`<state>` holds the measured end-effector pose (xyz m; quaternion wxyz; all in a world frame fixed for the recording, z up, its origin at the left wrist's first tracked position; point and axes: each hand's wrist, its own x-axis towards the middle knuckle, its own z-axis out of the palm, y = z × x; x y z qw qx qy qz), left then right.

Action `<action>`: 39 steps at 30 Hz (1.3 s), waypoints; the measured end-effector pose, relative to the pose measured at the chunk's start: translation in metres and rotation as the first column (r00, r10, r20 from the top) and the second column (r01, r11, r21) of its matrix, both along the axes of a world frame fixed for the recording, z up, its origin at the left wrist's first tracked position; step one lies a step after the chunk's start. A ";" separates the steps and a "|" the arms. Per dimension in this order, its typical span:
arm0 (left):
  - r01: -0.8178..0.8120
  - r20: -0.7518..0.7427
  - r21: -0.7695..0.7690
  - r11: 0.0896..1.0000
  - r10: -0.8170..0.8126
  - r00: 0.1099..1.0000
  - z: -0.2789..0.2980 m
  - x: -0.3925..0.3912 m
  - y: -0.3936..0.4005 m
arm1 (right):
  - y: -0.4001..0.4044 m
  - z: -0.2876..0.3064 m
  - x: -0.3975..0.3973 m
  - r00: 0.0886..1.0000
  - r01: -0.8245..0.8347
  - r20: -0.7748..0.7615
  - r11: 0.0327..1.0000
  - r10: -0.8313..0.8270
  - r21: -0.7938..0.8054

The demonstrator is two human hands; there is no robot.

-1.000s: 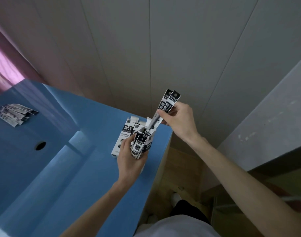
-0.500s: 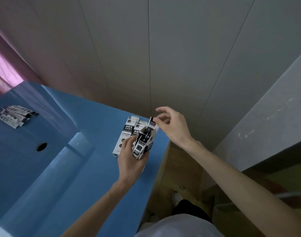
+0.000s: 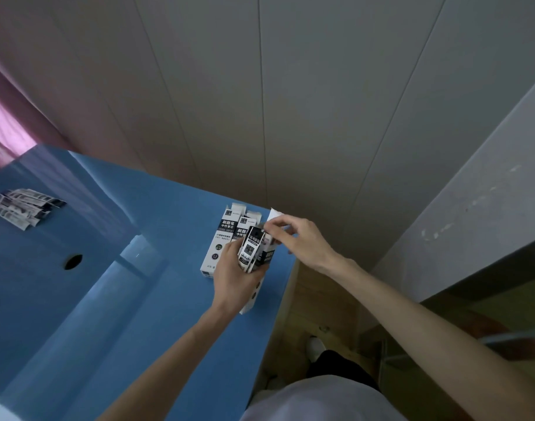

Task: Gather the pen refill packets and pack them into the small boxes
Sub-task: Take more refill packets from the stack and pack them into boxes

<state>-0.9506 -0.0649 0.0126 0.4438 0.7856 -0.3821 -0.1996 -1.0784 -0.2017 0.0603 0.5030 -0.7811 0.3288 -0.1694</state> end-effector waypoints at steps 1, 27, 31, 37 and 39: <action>0.003 -0.009 0.021 1.000 -0.003 1.000 0.000 0.003 -0.001 | 0.000 -0.001 0.001 0.999 0.007 0.037 0.998 -0.010 0.069; 0.297 -0.881 0.087 0.951 -0.066 0.468 0.010 0.052 0.008 | -0.003 -0.040 0.032 0.999 0.042 0.015 0.997 -0.043 0.059; 0.331 -0.860 0.059 0.942 -0.121 0.495 0.015 0.048 0.009 | -0.005 -0.038 0.042 0.999 0.009 -0.049 0.994 -0.004 0.109; 0.346 -0.794 0.084 0.935 -0.147 0.589 0.018 0.044 0.009 | -0.005 -0.040 0.040 0.999 -0.036 0.038 0.969 0.027 0.243; 0.356 -0.792 0.083 0.931 -0.155 0.591 0.017 0.044 0.009 | -0.006 -0.042 0.038 0.999 -0.007 0.041 0.975 -0.002 0.224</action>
